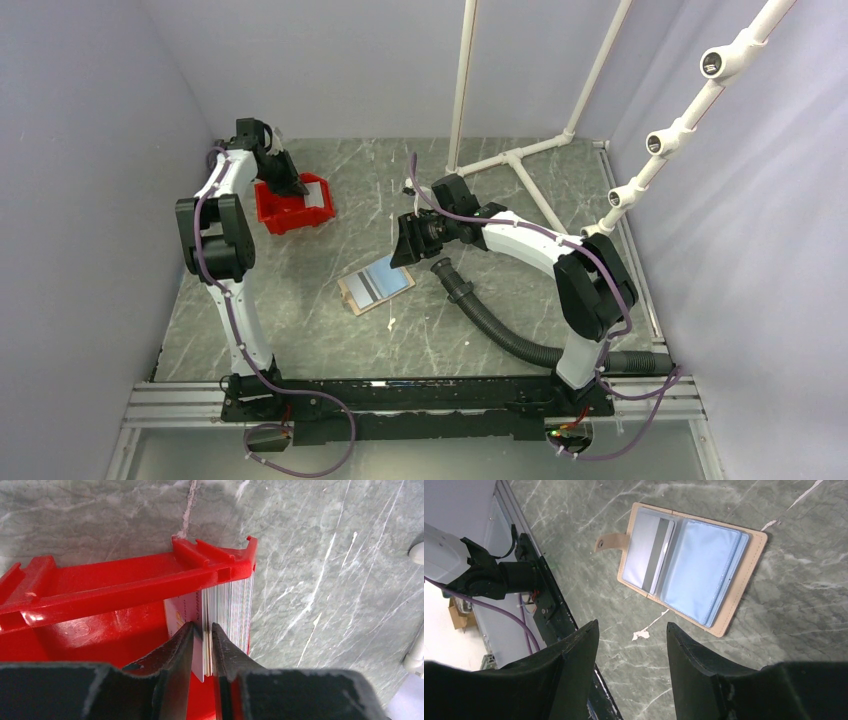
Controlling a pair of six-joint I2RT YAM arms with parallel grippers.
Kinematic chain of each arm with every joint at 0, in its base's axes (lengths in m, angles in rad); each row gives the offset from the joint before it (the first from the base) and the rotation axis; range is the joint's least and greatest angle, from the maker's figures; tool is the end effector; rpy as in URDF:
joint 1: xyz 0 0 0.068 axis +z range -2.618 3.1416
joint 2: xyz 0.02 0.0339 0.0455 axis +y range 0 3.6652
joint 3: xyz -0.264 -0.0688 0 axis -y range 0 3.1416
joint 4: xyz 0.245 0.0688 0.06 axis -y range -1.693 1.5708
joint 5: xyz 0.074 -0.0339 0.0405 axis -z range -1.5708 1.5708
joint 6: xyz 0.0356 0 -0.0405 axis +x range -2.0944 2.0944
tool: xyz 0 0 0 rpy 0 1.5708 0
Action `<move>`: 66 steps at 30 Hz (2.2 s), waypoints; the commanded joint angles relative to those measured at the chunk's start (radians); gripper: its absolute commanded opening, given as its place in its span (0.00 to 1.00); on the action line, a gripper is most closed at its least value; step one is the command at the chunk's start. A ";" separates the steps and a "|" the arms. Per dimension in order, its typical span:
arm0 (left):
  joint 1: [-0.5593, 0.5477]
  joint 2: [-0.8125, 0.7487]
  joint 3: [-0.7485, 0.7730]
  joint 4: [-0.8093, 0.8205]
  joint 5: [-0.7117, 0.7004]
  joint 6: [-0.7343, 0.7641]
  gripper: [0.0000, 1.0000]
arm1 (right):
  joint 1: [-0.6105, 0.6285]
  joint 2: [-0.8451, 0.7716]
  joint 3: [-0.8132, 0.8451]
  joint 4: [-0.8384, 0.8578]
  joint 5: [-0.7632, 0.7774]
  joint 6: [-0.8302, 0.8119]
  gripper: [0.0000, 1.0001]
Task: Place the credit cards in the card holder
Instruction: Pick up the credit card from the storage box, then insert the credit card into the card holder.
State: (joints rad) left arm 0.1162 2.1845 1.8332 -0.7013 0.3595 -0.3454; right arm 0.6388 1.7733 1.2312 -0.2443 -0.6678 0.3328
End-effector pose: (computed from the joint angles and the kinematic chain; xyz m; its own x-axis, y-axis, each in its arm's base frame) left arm 0.4741 0.0427 0.2081 -0.8338 -0.4164 -0.3626 -0.2314 0.8598 -0.4553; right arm 0.2967 0.2478 0.2249 -0.8047 -0.2781 -0.5244 -0.5887 0.4871 0.6450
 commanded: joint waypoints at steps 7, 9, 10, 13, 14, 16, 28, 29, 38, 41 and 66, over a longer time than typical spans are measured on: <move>-0.006 -0.088 -0.005 0.026 0.035 0.025 0.24 | -0.003 0.006 0.005 0.039 -0.027 -0.003 0.55; -0.006 -0.087 -0.005 0.028 0.043 0.023 0.22 | -0.002 0.008 0.007 0.038 -0.029 -0.004 0.54; -0.007 -0.085 -0.005 0.027 0.043 0.023 0.19 | -0.002 0.008 0.008 0.037 -0.030 -0.004 0.54; -0.006 -0.076 0.008 0.013 0.028 0.024 0.16 | -0.002 0.008 0.010 0.035 -0.030 -0.006 0.54; -0.006 -0.072 0.013 0.007 0.024 0.024 0.12 | -0.002 0.008 0.011 0.034 -0.031 -0.006 0.54; -0.007 -0.067 0.026 -0.010 0.013 0.030 0.07 | -0.002 0.010 0.013 0.032 -0.032 -0.008 0.54; -0.016 -0.105 0.166 -0.217 -0.314 0.120 0.00 | -0.002 0.018 0.020 0.026 -0.031 -0.011 0.54; -0.016 -0.116 0.180 -0.239 -0.349 0.122 0.00 | -0.002 0.019 0.018 0.026 -0.028 -0.011 0.54; -0.070 -0.521 -0.117 -0.178 0.031 -0.072 0.00 | 0.035 0.063 0.076 -0.104 0.180 -0.098 0.54; -0.160 -0.653 -0.342 -0.125 0.126 -0.174 0.00 | 0.039 0.095 0.076 -0.063 0.078 -0.059 0.54; -0.338 -0.781 -1.195 0.598 0.238 -0.533 0.00 | 0.018 0.269 0.103 -0.033 0.085 -0.017 0.01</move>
State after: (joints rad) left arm -0.2195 1.4311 0.6579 -0.1329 0.6342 -0.8631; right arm 0.6613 2.0373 1.3022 -0.2977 -0.6022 0.3218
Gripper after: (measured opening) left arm 0.006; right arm 0.020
